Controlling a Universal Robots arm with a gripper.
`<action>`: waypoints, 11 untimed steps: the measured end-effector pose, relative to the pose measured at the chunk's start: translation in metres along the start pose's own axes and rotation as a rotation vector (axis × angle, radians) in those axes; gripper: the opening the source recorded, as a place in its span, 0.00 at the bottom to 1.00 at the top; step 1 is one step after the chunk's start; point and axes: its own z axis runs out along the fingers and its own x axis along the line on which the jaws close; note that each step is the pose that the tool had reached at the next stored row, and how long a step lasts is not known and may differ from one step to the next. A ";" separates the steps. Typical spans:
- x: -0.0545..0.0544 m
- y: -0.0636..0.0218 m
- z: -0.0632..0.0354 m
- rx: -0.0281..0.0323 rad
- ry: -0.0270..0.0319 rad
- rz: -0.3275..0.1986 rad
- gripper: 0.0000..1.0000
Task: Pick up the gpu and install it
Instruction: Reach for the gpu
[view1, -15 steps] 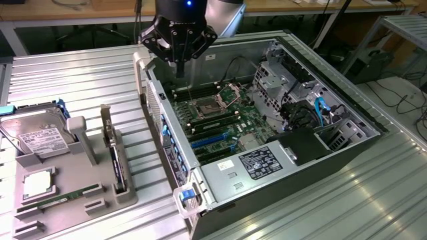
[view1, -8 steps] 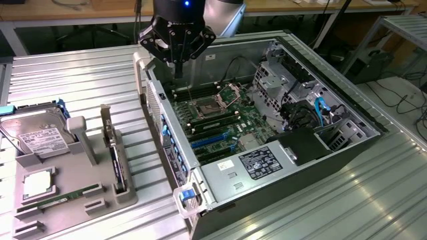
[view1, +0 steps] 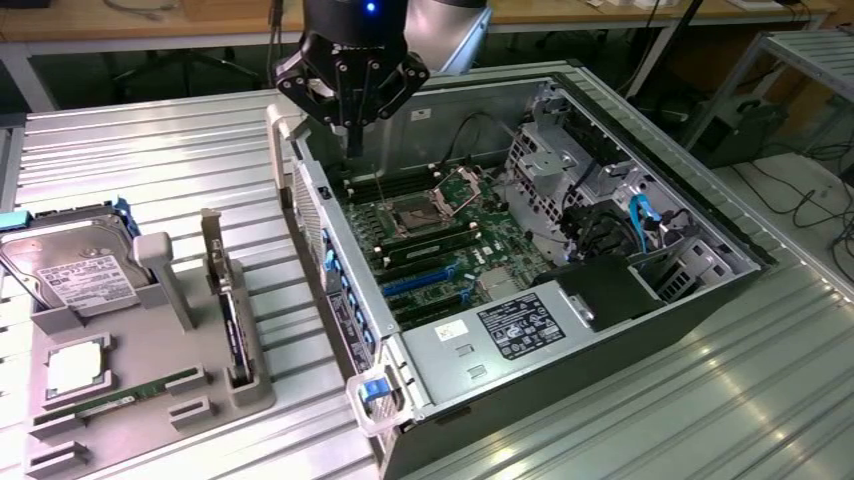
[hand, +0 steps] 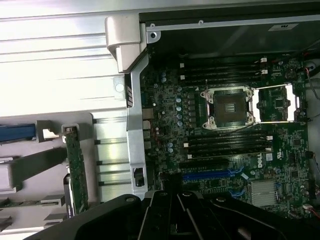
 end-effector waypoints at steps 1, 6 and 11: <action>0.001 -0.0001 0.0000 0.0000 0.0000 0.000 0.11; 0.003 -0.0007 -0.0001 0.0000 0.0000 0.000 0.11; 0.004 -0.0013 -0.0002 0.0000 0.0000 0.000 0.11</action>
